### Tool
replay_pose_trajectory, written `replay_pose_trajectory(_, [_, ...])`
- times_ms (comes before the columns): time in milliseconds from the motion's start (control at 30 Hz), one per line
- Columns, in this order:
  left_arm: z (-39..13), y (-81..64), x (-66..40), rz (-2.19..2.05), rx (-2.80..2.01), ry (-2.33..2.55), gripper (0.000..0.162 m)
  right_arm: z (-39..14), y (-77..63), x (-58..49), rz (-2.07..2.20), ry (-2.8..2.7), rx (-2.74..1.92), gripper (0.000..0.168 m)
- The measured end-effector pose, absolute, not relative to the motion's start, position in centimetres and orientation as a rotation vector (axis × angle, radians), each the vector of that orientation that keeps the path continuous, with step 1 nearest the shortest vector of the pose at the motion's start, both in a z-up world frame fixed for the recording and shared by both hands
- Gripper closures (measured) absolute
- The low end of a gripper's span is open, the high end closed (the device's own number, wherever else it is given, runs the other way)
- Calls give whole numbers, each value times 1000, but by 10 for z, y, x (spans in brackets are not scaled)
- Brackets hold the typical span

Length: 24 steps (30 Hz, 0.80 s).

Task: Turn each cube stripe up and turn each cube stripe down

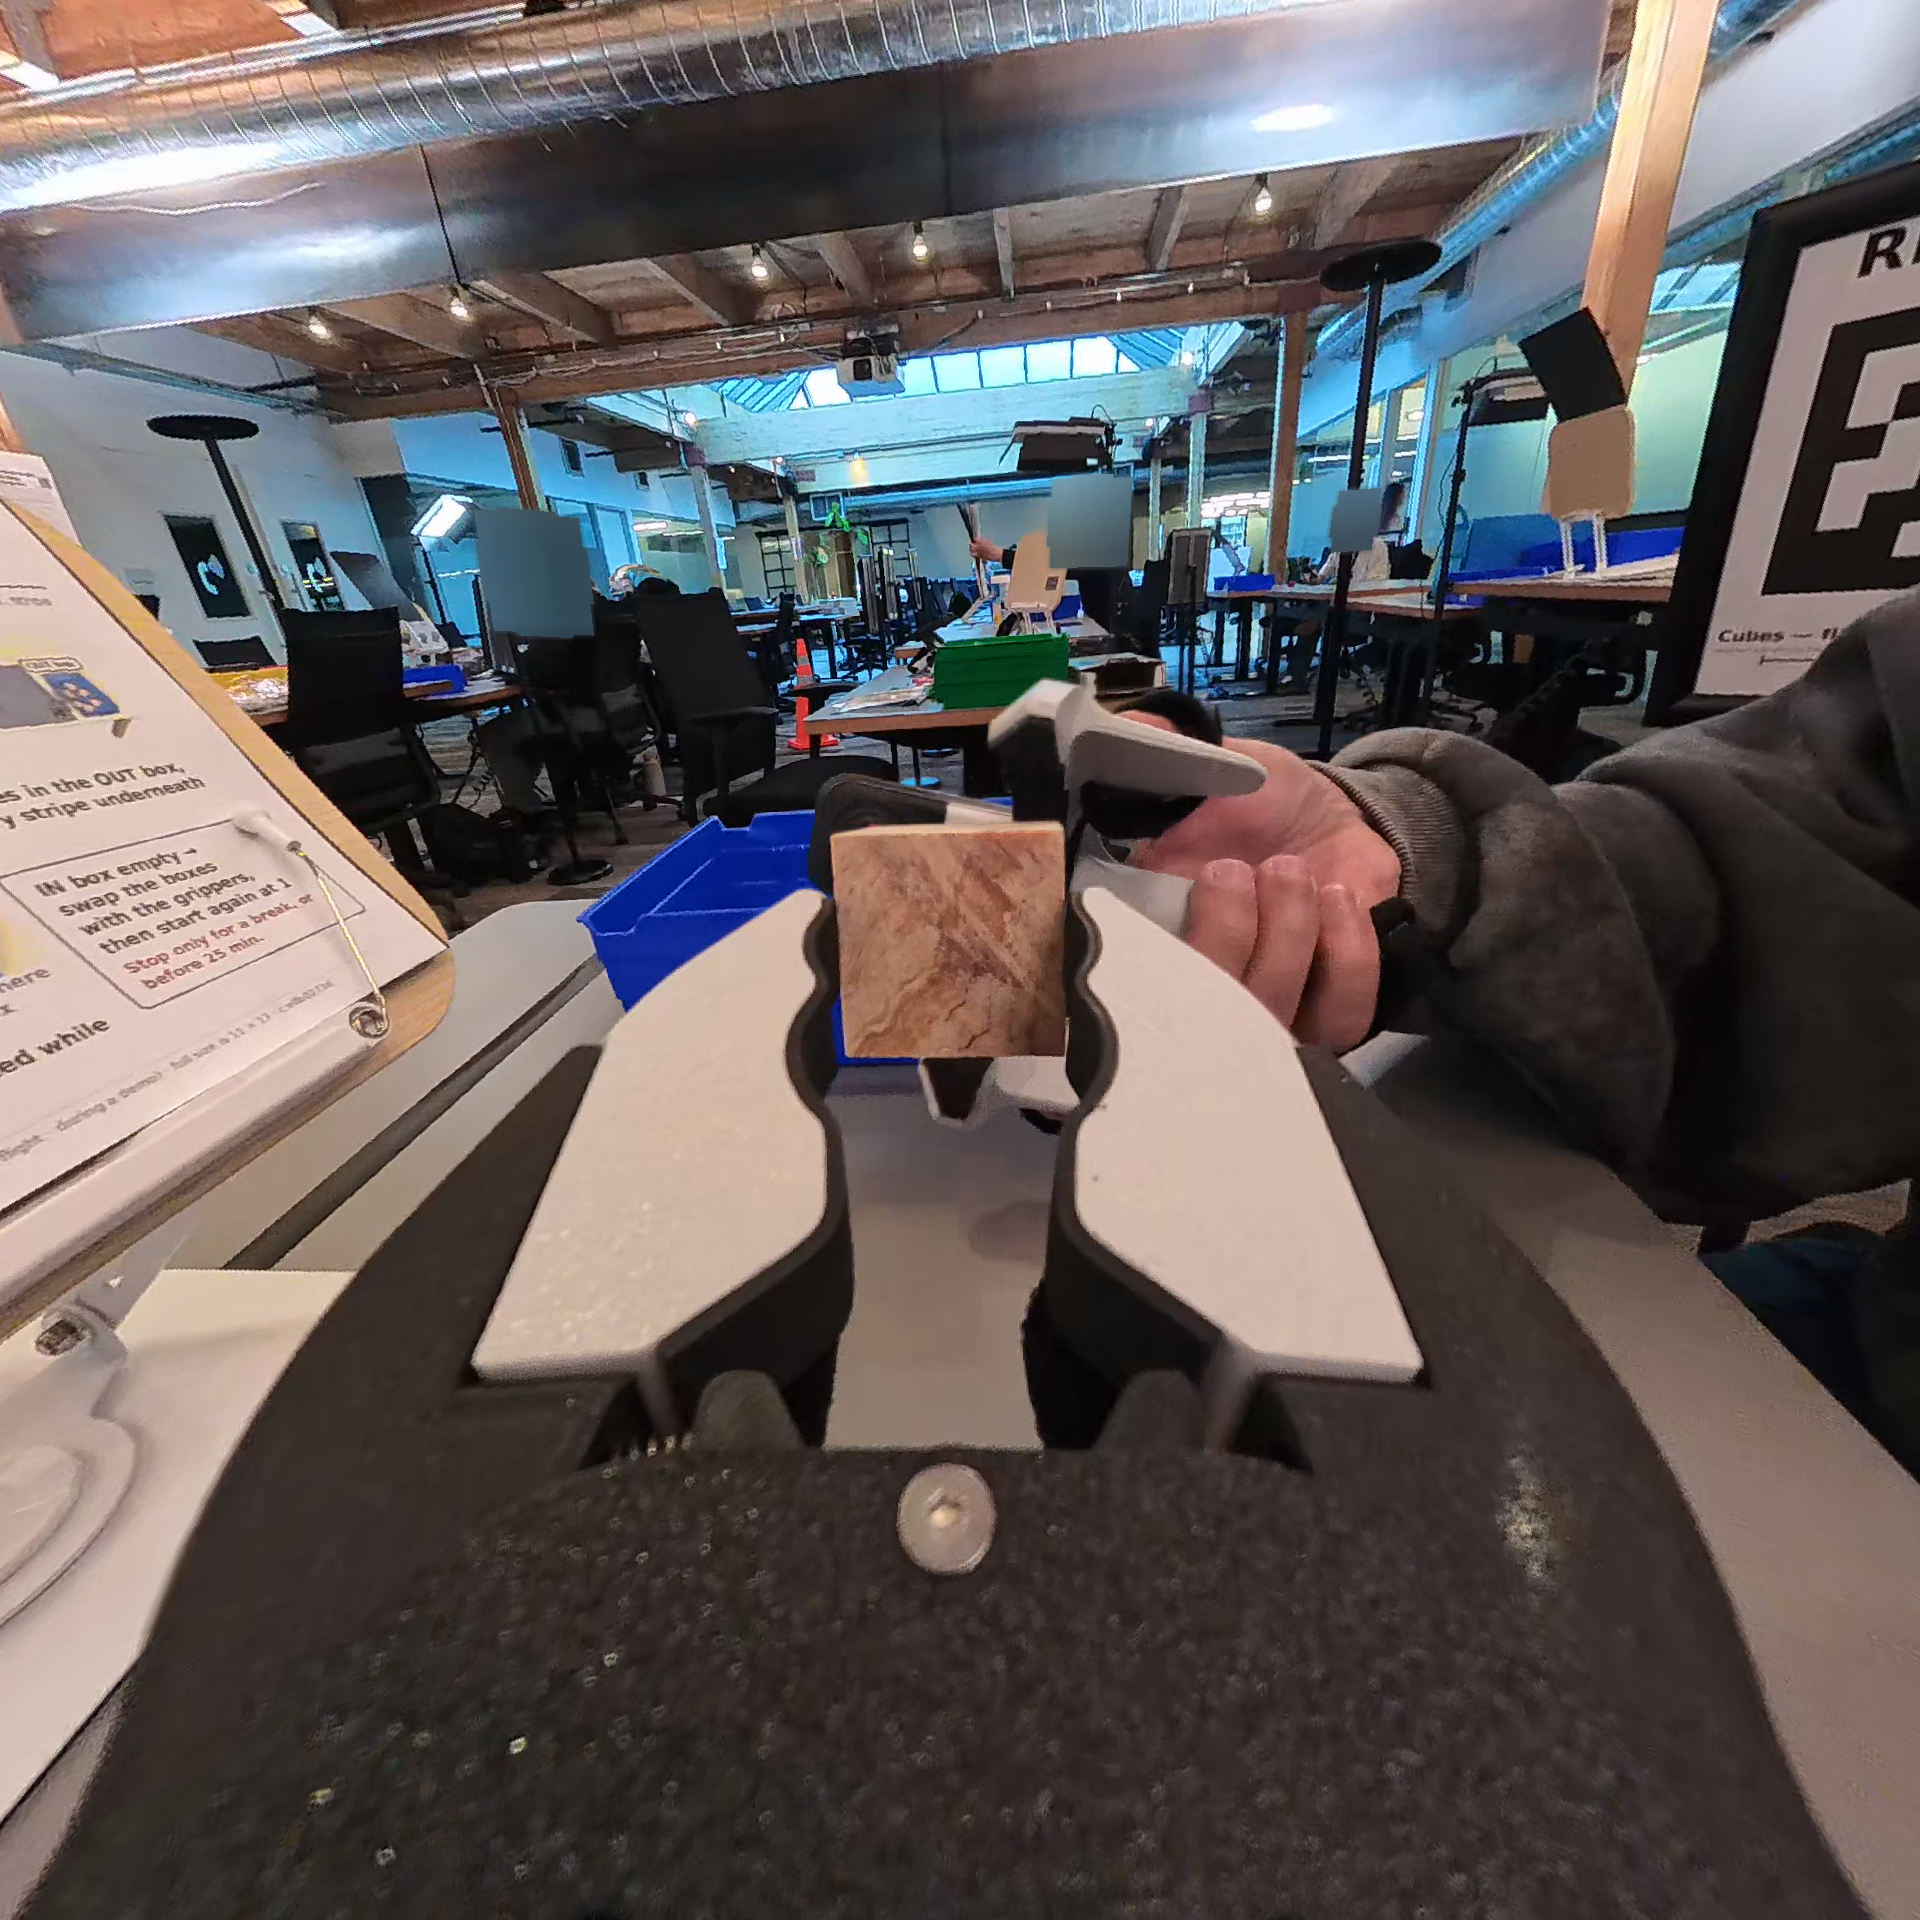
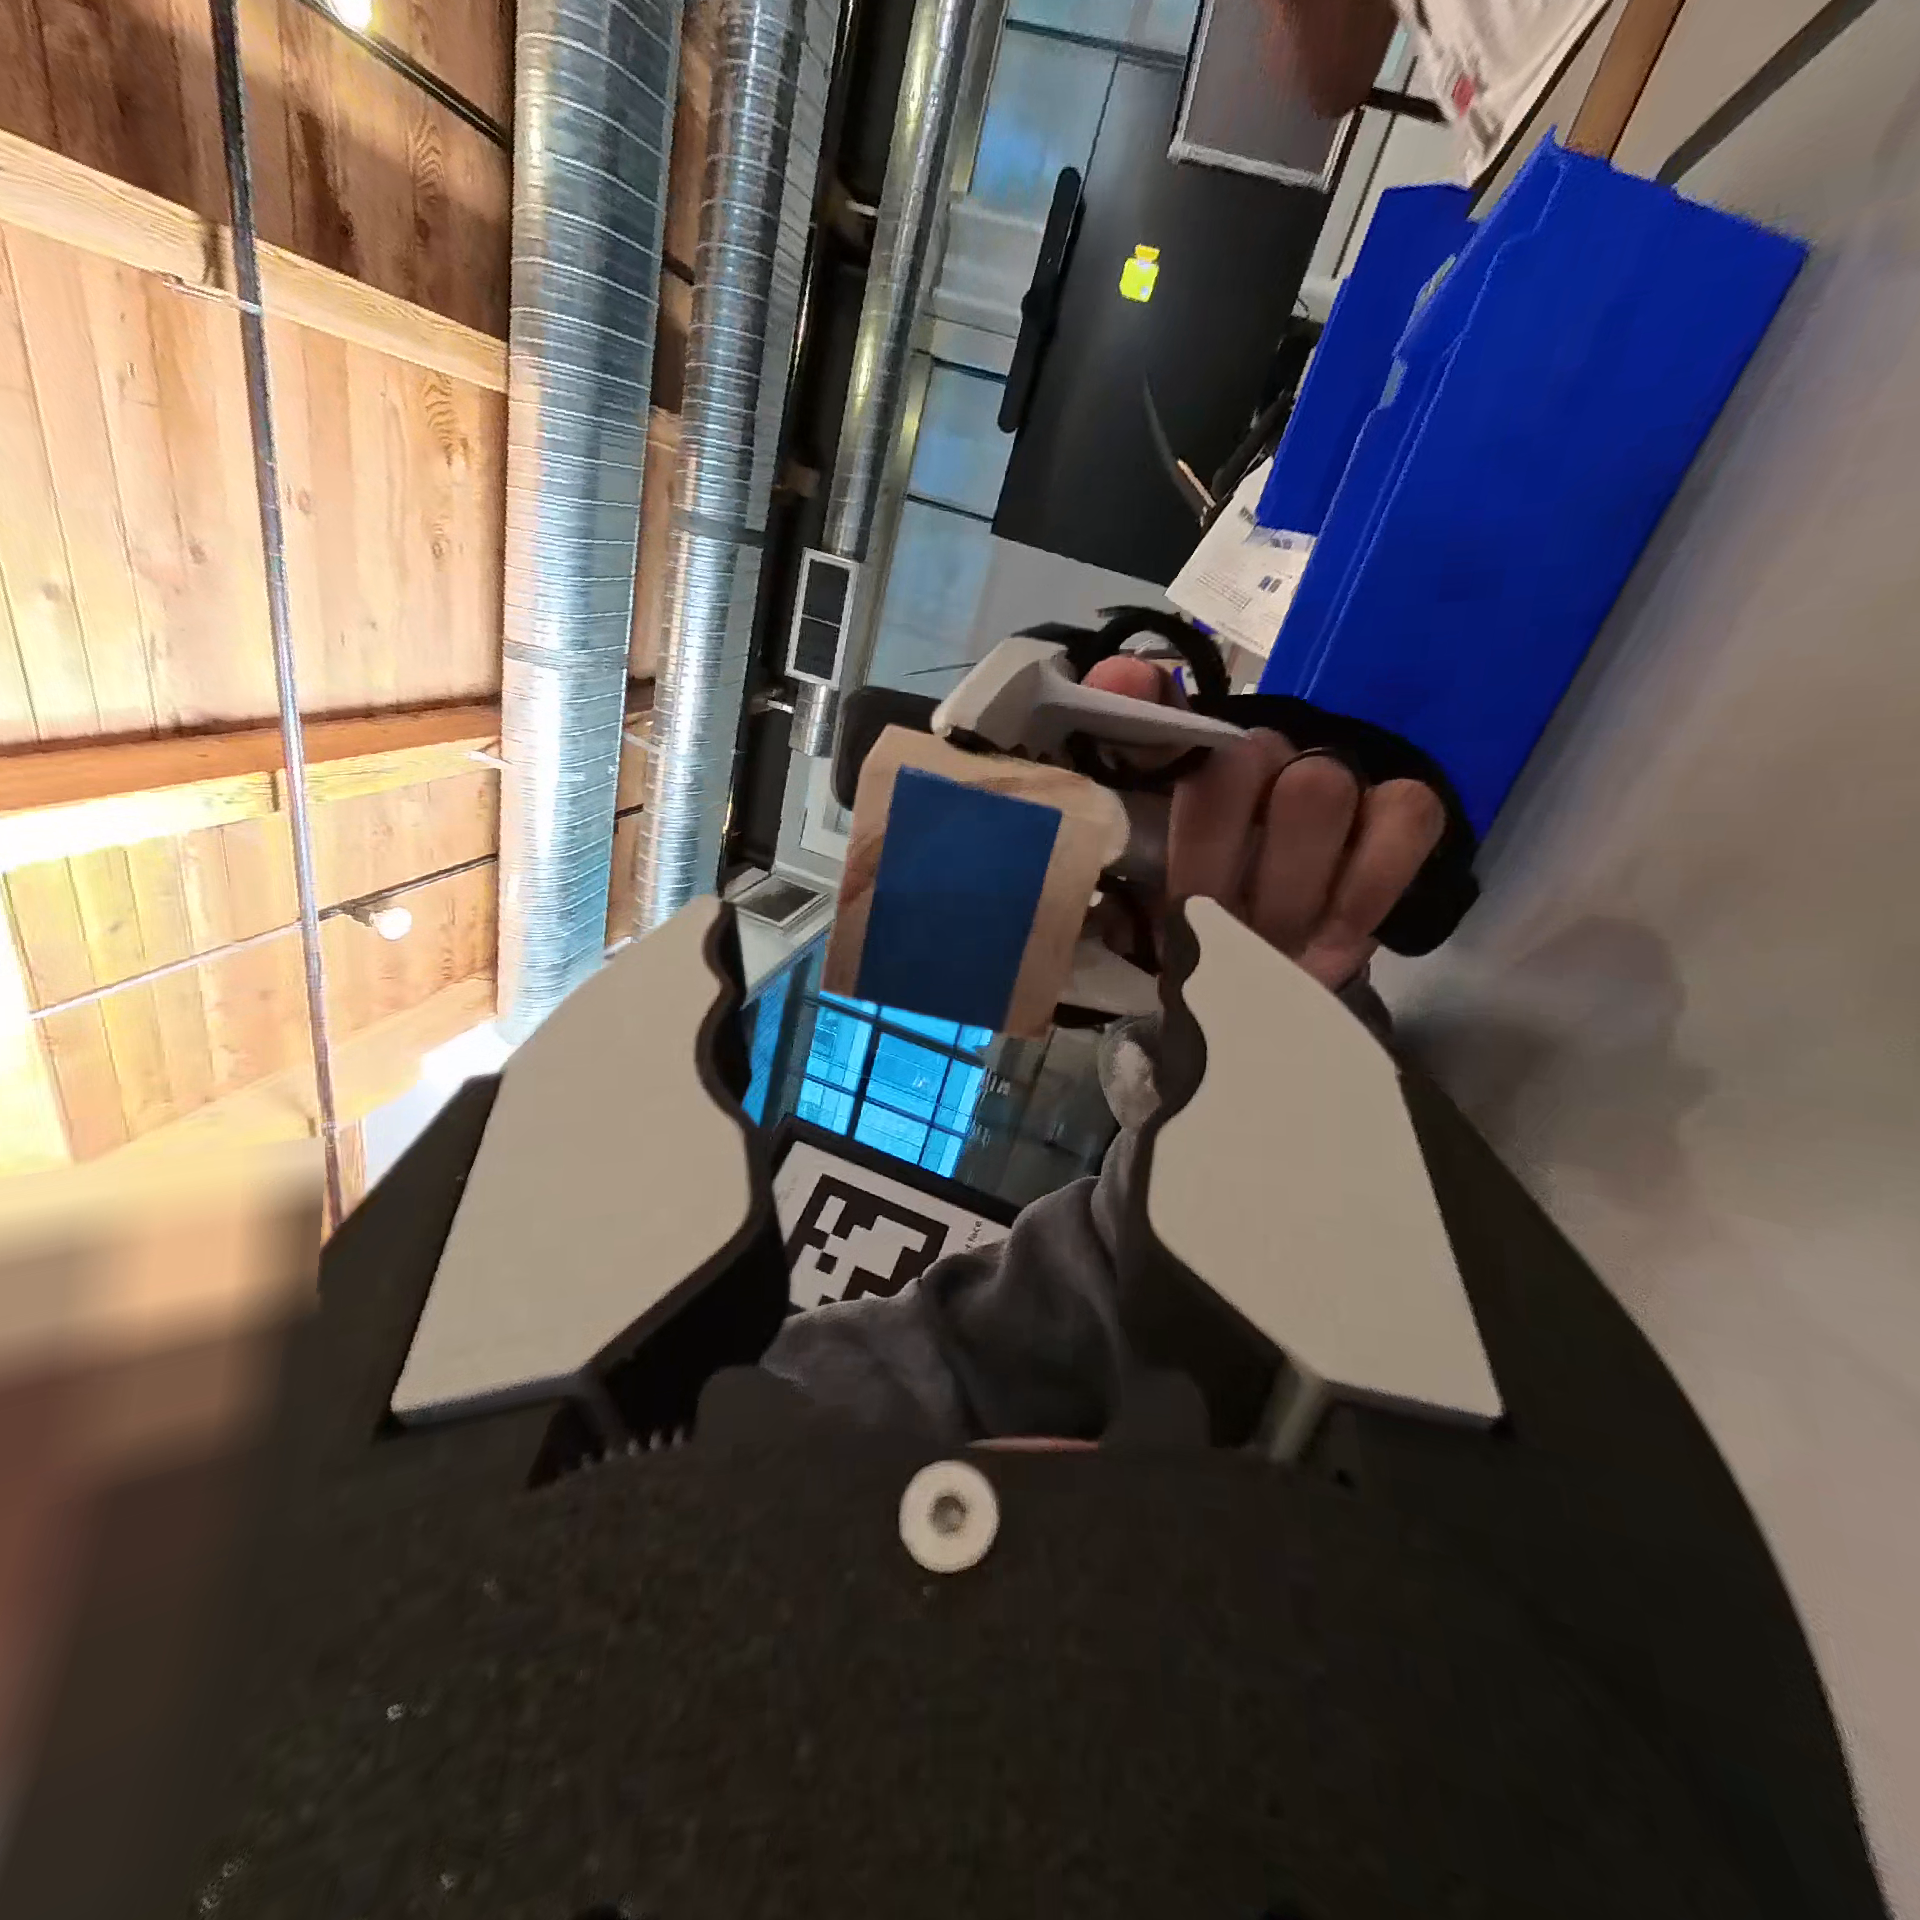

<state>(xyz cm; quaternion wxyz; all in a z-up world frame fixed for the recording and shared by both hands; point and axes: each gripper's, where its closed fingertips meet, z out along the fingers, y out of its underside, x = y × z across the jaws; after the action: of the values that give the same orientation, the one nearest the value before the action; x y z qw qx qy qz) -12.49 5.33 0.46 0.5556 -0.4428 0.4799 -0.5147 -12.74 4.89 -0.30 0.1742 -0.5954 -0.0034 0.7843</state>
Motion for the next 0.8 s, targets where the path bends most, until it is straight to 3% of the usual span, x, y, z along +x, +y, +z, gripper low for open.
replay_pose_trajectory(167, [-1, 51, -128, -1192, -1044, 1172, 122, -10, 55, -136, 2267, 21, -1708, 95])
replay_pose_trajectory(267, [-8, 51, -126, -1161, -1056, 1207, 122, -11, 56, -136, 2304, 37, -1699, 121])
replay_pose_trajectory(500, [-16, 56, -125, -1169, -1150, 1183, 122, -19, 64, -133, 2287, 80, -1723, 122])
replay_pose_trajectory(633, [-9, 55, -134, -1190, -1267, 1124, 106, -20, 67, -128, 2192, 52, -1753, 122])
replay_pose_trajectory(800, [-29, 61, -148, -957, -1589, 1078, 102, -16, 71, -114, 1872, -106, -1828, 122])
